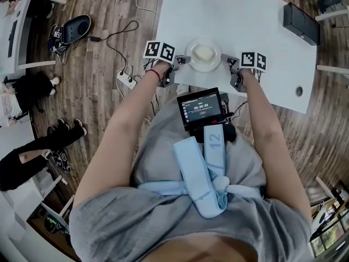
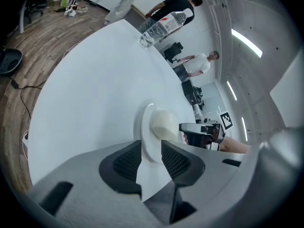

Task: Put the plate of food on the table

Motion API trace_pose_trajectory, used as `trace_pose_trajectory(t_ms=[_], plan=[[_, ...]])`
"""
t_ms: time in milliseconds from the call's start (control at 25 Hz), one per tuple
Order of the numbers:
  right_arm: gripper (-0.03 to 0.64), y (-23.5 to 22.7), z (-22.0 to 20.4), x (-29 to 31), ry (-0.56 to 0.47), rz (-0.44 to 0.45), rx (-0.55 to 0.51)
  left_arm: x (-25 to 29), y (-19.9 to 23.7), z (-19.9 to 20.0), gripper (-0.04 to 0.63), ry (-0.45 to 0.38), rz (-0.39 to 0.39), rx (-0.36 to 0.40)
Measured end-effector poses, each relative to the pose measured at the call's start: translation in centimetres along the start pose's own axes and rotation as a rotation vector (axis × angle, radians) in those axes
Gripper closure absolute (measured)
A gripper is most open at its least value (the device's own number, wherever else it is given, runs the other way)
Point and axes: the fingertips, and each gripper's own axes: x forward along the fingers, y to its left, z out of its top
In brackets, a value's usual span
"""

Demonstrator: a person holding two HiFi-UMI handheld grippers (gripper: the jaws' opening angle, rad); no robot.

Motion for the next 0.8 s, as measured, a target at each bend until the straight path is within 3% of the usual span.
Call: trace_pose_trajectory(t_ms=[160, 360, 800], plan=[[0.568, 0.5, 0.2, -0.5, -0.008, -0.021, -0.075, -0.3, -0.2, 0.3, 0.479, -0.014, 0.009, 0.015], [0.568, 1.8, -0.7, -0.7, -0.008, -0.046, -0.205, -1.0, -0.3, 0.4, 0.479, -0.043, 0.041, 0.087], [0.568, 6.2, -2.1, -2.8, -0.108, 0.008, -0.427, -2.9, -3.1, 0.1, 0.480, -0.163, 0.029, 0.242]])
